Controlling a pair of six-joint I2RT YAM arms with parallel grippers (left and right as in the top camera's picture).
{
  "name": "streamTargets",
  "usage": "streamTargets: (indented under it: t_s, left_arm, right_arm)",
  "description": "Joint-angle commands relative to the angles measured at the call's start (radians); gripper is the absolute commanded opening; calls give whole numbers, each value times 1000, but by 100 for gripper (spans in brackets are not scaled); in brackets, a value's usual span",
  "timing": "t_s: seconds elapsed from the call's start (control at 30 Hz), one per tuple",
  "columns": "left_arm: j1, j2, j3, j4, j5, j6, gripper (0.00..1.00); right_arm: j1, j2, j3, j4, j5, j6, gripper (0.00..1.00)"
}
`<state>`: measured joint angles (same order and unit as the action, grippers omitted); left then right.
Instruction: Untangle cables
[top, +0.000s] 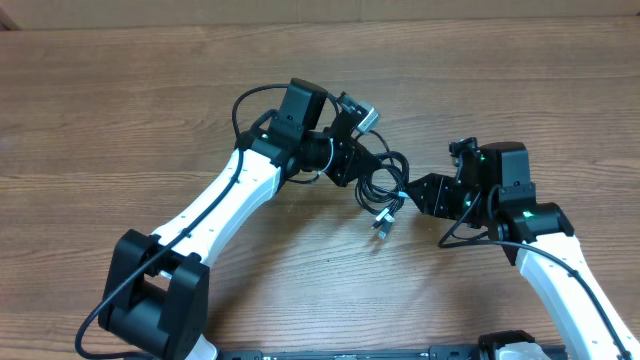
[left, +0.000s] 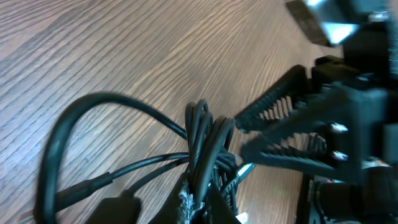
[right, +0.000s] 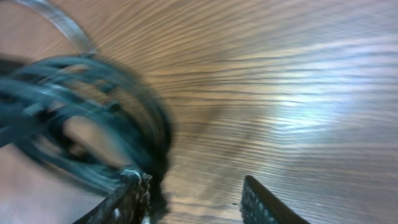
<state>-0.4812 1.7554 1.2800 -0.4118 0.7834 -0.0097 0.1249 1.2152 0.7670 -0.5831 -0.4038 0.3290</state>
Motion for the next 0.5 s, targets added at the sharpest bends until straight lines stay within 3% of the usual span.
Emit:
streamTargets:
  t_s: [0.0,0.13,0.33,0.47]
  left_arm:
    - [-5,-13,14,13,64,-17,4]
    - [-5,-13,14,13,63,-17,5]
    - [-5,-13,14,13,24,-17,4]
    - [-5,-13,14,13,22,-18,4]
  right_arm:
    - [-2,21,25,-1,71,72,53]
    - [-2,35,25,12,-45,53,56]
    - [-2,36,25,66,-325,-90,57]
    - [-2,36,25,77,-357,-102,57]
